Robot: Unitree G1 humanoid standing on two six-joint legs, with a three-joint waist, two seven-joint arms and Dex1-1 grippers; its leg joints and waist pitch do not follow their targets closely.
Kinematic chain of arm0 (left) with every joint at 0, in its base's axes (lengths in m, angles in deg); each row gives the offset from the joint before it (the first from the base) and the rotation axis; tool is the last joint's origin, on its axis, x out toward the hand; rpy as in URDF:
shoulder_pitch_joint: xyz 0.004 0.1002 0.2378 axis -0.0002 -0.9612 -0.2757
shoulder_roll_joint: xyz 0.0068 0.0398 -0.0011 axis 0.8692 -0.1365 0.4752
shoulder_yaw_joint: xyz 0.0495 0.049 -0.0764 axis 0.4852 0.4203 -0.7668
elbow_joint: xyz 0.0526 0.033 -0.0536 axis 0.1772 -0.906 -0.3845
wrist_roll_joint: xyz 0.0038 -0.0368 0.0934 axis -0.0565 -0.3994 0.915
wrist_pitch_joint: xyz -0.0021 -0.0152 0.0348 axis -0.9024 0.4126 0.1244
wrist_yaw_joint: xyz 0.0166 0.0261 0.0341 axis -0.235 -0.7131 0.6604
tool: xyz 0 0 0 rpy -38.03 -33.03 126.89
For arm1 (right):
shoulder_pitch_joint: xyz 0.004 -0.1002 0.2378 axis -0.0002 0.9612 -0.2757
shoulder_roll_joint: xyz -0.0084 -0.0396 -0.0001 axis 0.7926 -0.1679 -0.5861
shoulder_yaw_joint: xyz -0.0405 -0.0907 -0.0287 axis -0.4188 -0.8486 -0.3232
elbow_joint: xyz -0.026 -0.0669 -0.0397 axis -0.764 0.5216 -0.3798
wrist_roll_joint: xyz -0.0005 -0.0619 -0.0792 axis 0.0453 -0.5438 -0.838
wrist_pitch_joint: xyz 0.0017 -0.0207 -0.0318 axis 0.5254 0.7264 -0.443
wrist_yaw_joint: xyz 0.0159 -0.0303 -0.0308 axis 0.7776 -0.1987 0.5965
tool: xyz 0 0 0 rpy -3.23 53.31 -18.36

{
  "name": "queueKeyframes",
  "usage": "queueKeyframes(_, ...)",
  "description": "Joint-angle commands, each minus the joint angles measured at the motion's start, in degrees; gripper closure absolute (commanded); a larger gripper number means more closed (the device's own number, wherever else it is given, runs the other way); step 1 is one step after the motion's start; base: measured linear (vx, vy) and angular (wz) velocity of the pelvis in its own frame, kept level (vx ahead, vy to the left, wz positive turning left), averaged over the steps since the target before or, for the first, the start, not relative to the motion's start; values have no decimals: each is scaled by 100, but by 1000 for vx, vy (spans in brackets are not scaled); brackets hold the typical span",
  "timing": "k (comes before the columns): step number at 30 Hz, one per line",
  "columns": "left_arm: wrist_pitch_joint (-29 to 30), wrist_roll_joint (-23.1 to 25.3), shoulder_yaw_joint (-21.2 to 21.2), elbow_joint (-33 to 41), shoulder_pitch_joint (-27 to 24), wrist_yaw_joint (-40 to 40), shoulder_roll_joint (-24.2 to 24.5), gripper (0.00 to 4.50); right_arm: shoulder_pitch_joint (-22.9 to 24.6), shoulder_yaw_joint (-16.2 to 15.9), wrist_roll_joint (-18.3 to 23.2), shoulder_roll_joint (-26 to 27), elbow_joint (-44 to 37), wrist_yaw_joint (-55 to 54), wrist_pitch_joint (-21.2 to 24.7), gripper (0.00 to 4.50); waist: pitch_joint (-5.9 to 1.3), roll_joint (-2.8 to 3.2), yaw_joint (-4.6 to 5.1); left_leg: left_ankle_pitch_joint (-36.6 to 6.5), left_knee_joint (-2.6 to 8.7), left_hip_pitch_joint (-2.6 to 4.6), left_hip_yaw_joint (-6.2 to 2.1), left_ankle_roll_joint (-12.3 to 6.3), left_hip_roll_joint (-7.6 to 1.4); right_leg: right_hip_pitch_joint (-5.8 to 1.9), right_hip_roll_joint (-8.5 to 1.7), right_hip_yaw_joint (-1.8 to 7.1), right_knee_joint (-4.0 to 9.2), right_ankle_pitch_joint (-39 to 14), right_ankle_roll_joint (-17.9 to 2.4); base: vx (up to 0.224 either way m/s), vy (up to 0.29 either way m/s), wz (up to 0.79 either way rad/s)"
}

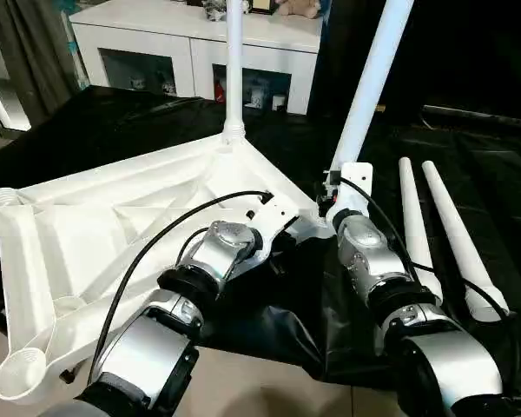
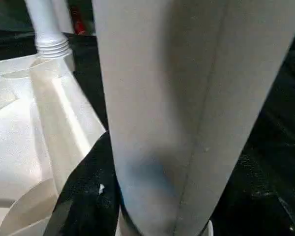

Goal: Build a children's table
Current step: Insert table leg to table base, then rotate leg to tighten

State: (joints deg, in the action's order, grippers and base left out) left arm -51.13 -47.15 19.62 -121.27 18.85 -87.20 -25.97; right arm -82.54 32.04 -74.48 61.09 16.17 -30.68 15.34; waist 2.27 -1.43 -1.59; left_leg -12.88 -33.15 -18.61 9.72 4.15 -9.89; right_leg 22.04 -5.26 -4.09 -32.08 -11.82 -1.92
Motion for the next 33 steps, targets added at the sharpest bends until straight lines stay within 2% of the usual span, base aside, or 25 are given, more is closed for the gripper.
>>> queueKeyframes(1,-112,0,-205,-19,190,234,161,450,387,-25,24,69,665,95,349,226,-163,20,28,-2439,540,16,-148,-203,-260,-32,-377,191,571,-3202,-328,0,0,0)
queueKeyframes(2,-117,-17,-213,8,189,185,183,450,337,-2,53,54,614,208,303,188,-167,18,25,-2410,535,23,-141,-217,-257,-25,-374,193,574,-3206,-335,0,0,0)
queueKeyframes(3,-196,-44,-216,58,181,67,228,450,236,51,142,24,483,488,244,186,-164,-10,29,-2386,537,10,-140,-230,-258,-31,-375,192,574,-3220,-334,0,0,0)
queueKeyframes(4,-200,-45,-216,60,181,61,230,450,231,52,145,22,478,499,242,182,-182,10,16,-2328,531,5,-143,-244,-259,-41,-389,197,573,-3207,-349,0,0,0)
queueKeyframes(5,-239,-55,-215,80,177,9,248,450,187,62,167,3,426,607,221,182,-222,-11,10,-1994,548,-68,-149,-270,-280,-111,-403,218,512,-2832,-419,0,0,0)
queueKeyframes(6,-247,-64,-219,95,177,-23,267,450,151,75,190,-14,370,697,213,182,-236,-7,-4,-1634,543,-124,-134,-313,-296,-142,-390,236,444,-2304,-561,0,0,0)
queueKeyframes(7,-244,-69,-223,106,176,-42,281,450,129,83,201,-25,333,747,208,140,-243,5,-17,-1509,536,-116,-113,-332,-302,-131,-386,242,426,-2077,-652,0,0,0)
queueKeyframes(8,-256,-73,-217,130,170,-104,313,450,118,59,202,-61,239,862,203,140,-224,13,-12,-1462,524,-105,-80,-362,-308,-101,-369,243,410,-1879,-815,0,0,0)
queueKeyframes(10,-322,-86,-201,177,156,-227,371,450,135,40,208,-125,16,1115,217,130,-216,-3,-3,-1609,516,-118,-67,-378,-287,-112,-375,235,434,-2211,-826,0,0,0)
queueKeyframes(11,-361,-93,-195,197,150,-279,394,450,155,34,223,-153,-99,1226,234,117,-237,-1,-23,-1488,507,-133,-68,-399,-295,-125,-393,243,438,-2199,-810,0,0,0)
queueKeyframes(13,-378,-90,-174,221,146,-337,430,450,239,-23,220,-225,-345,1439,273,97,-267,3,-41,-1104,477,-140,-44,-464,-316,-128,-373,253,373,-1628,-959,0,0,0)
queueKeyframes(14,-385,-87,-159,237,144,-374,454,450,298,-67,215,-276,-513,1585,299,88,-272,10,-43,-948,459,-123,-21,-530,-323,-107,-358,254,333,-1313,-1117,0,0,0)
queueKeyframes(16,-440,-84,-121,279,122,-492,497,450,422,-140,248,-362,-810,1877,406,67,-298,7,-43,-769,423,-148,-5,-605,-303,-131,-369,255,295,-1078,-1271,63,-23,4)
queueKeyframes(17,-440,-84,-121,279,122,-492,497,450,422,-140,248,-362,-810,1877,406,56,-318,9,-63,-506,395,-164,2,-702,-303,-152,-358,254,245,-704,-1343,64,-23,3)
queueKeyframes(18,-653,-84,-13,425,33,-884,628,450,859,-412,369,-699,-1723,2575,751,48,-323,25,-54,-348,379,-173,3,-748,-303,-153,-350,255,204,-458,-1409,64,-20,2)
queueKeyframes(20,-956,-137,152,693,-135,-1634,858,450,1488,-787,515,-1239,-2956,3481,1185,34,-323,-23,-157,209,292,-175,23,-1251,-270,-207,-297,268,87,747,-1497,75,-13,4)
queueKeyframes(21,-1055,-161,188,763,-180,-1827,919,450,1591,-846,518,-1352,-3143,3626,1216,23,-325,-28,-172,286,283,-202,20,-1342,-282,-222,-319,277,55,922,-1525,76,-6,2)
queueKeyframes(22,-1394,-287,260,953,-311,-2402,1060,450,1801,-956,529,-1604,-3518,3937,1259,23,-353,0,-179,391,263,-199,21,-1422,-277,-227,-343,268,32,1027,-1606,58,-7,-2)
queueKeyframes(23,-1556,-452,271,1112,-420,-2878,1149,450,1941,-997,555,-1770,-3789,4165,1323,23,-385,-5,-176,606,233,-199,17,-1491,-268,-243,-334,272,-20,1288,-1673,58,-7,-2)
queueKeyframes(25,-1495,-481,338,1262,-519,-3211,1336,450,2158,-1055,705,-2028,-4243,4555,1477,23,-383,7,-178,690,211,-184,34,-1573,-278,-200,-313,267,-41,1448,-1795,0,0,0)
queueKeyframes(27,-1596,-449,395,1292,-555,-3326,1435,450,2247,-1081,762,-2137,-4417,4722,1539,23,-354,32,-201,475,216,-196,43,-1522,-307,-166,-322,264,-14,1092,-1810,0,0,0)
queueKeyframes(29,-1823,-453,430,1354,-647,-3599,1628,450,2493,-1117,889,-2409,-4913,5014,1798,23,-304,47,-224,-66,263,-184,54,-1203,-348,-148,-314,260,64,204,-1676,0,0,0)
queueKeyframes(30,-1831,-454,430,1356,-650,-3608,1634,450,2501,-1118,893,-2417,-4928,5021,1806,23,-292,54,-243,-200,277,-176,47,-1119,-351,-155,-308,261,87,11,-1620,0,0,0)
queueKeyframes(32,-1900,-629,376,1582,-801,-4038,1800,450,2696,-1112,985,-2598,-5280,5204,1991,23,-252,43,-246,-748,327,-178,55,-723,-360,-146,-320,280,160,-768,-1396,0,0,0)
queueKeyframes(33,-1886,-680,355,1663,-847,-4141,1833,450,2739,-1122,999,-2632,-5348,5262,2007,23,-253,44,-242,-857,339,-173,61,-635,-372,-144,-326,285,167,-909,-1342,0,0,0)
